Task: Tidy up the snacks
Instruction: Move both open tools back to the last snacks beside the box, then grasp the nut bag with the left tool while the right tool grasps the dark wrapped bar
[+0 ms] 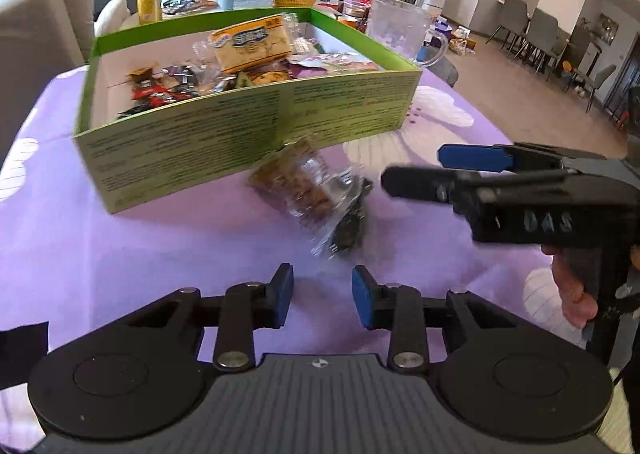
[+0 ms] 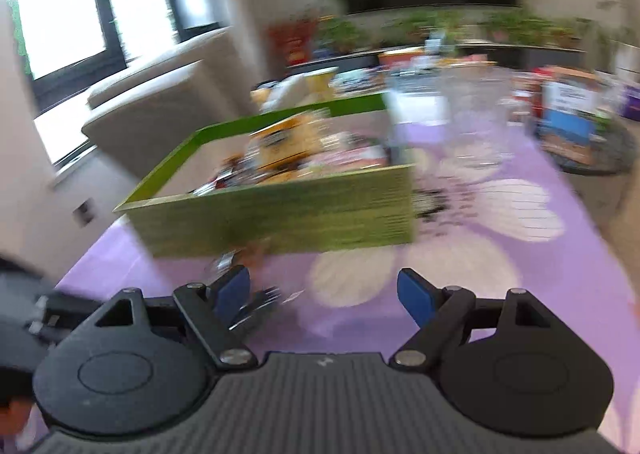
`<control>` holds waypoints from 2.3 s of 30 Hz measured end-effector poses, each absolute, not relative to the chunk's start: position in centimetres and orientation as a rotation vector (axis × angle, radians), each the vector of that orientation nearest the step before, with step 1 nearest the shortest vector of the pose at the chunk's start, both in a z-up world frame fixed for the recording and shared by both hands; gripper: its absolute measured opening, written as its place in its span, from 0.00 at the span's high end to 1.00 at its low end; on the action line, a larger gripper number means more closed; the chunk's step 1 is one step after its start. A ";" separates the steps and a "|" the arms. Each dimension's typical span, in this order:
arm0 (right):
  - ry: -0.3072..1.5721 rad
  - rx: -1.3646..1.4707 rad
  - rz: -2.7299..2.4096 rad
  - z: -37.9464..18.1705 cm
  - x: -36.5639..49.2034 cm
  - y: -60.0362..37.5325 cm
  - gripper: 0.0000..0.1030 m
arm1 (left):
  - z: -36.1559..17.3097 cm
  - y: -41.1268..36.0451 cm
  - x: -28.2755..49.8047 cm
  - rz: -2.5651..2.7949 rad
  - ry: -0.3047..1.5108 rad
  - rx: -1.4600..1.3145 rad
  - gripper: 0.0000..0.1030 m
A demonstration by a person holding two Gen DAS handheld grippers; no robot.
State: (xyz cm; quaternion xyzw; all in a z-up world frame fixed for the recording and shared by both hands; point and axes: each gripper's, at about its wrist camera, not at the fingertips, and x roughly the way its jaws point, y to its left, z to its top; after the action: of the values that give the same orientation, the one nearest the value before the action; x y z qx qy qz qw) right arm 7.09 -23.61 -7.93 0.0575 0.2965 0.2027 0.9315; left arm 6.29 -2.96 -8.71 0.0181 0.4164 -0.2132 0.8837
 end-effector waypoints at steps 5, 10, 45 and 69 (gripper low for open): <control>0.596 0.011 0.643 -8.5 6.7 -22.2 0.54 | -8.6 -0.6 6.1 -0.355 0.856 0.043 0.70; 0.614 -0.130 0.719 -9.1 7.6 -20.9 0.54 | -8.2 1.4 6.1 -0.317 0.853 0.001 0.71; 0.624 -0.333 0.771 -9.8 8.2 -20.1 0.54 | -7.1 -3.1 13.0 -0.230 0.904 -0.306 0.47; 0.585 -0.388 0.732 -9.9 7.2 -20.6 0.54 | -6.2 0.5 9.5 -0.240 0.836 -0.298 0.67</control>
State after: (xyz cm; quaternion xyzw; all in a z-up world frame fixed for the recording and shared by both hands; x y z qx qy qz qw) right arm 7.23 -20.61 -9.90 -0.1858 0.2804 0.3503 0.8742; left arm 9.54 0.46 -6.20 -0.1438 0.4034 -0.1157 0.8962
